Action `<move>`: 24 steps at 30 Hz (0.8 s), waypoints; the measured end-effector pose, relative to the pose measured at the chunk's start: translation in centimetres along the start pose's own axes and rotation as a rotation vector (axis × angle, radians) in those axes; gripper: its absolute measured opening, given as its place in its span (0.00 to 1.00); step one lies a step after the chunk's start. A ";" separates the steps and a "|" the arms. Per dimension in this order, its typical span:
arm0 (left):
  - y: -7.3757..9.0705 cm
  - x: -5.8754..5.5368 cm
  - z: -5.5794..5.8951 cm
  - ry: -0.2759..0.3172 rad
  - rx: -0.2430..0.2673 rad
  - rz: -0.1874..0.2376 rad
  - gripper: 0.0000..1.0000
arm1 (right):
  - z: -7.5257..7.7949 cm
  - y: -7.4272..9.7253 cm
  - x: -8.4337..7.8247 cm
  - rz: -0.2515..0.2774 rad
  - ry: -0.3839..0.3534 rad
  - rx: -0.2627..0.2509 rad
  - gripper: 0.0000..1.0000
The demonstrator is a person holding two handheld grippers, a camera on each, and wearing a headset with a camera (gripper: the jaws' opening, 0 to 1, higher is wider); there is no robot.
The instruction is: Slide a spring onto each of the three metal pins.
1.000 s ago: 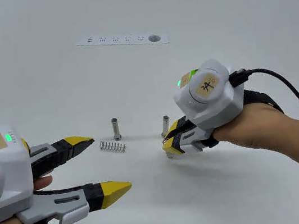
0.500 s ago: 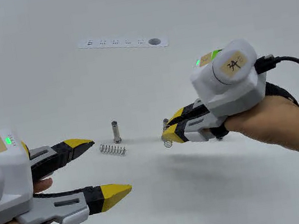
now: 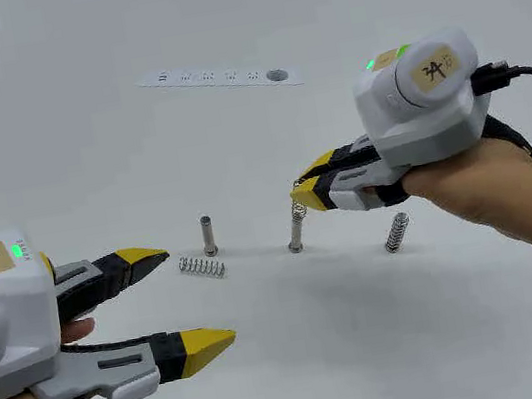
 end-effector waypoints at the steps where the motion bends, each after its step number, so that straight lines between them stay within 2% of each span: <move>1: 0.0 0.0 0.0 0.001 0.001 0.000 0.65 | 0.1 -0.2 -0.1 -0.003 -0.004 -0.001 0.12; 15: -0.1 -0.3 -0.2 0.006 0.004 -0.005 0.65 | 0.4 -1.6 -1.1 -0.033 -0.033 0.016 0.12; 24: 0.0 -0.3 -0.2 0.007 0.006 -0.007 0.65 | 0.5 -2.7 -2.6 -0.059 -0.060 0.022 0.12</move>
Point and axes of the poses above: the centre of the closed fingertips' face, and the gripper's own axes: y roughly backward along the fingers, z roughly to its right, x roughly out of its top, the point moved 6 cm from there along y, roughly backward along the fingers, and after that the axes turned 1 degree about x, right-handed, at the moved point
